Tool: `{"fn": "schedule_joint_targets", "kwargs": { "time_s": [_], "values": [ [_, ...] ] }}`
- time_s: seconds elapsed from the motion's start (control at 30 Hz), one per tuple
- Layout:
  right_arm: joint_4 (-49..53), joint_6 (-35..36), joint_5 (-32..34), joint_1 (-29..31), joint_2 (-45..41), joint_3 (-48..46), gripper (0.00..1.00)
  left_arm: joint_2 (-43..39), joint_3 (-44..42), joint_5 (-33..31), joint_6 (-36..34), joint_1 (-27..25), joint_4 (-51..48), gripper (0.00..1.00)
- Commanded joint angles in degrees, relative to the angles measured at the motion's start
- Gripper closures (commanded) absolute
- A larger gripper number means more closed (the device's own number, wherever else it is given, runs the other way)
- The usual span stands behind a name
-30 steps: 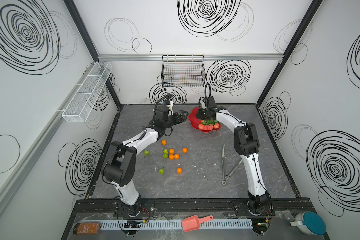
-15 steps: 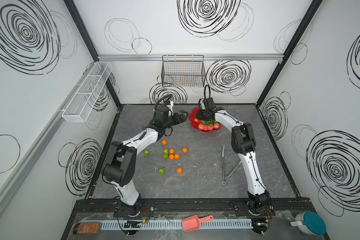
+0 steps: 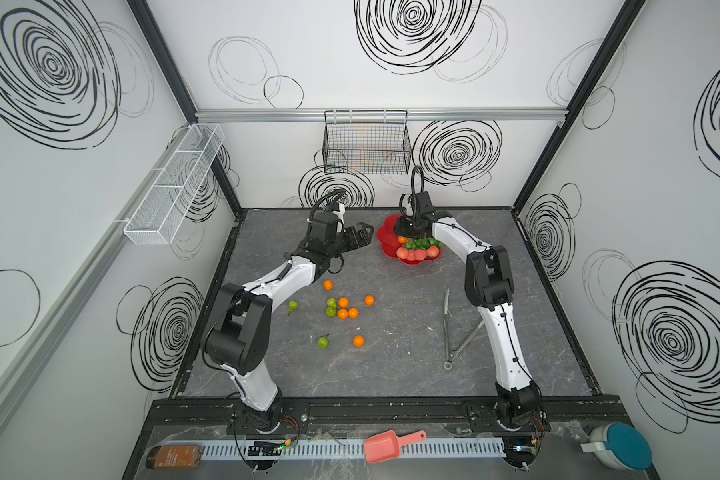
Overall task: Place and organize the fake fruits in the fruit bowl
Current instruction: 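Lift the kumquat with the right gripper and carry it over the red bowl, then lower the kumquat into the bowl and open the right gripper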
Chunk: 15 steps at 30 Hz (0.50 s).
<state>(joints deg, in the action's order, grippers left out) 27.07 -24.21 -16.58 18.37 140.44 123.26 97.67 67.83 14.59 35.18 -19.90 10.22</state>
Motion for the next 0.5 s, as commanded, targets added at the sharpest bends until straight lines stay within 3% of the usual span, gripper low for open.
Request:
{"fn": "schedule_joint_targets", "kwargs": {
  "time_s": [0.0,0.17,0.47],
  "values": [
    [2.38,0.7,0.25,0.32,-7.86,0.75,0.52,-5.53,1.82,-4.11,-4.21,-1.51,-1.88,0.04],
    [2.59,1.61,2.22,1.7,-15.44,-6.46,0.53,-12.15,-1.98,-6.03,-4.93,-2.03,-6.07,0.04],
    [-8.63,-0.44,2.77,6.26,-34.01,-35.47,0.53,-26.57,-14.5,-8.5,-3.86,-2.05,-13.17,0.04]
  ]
}}
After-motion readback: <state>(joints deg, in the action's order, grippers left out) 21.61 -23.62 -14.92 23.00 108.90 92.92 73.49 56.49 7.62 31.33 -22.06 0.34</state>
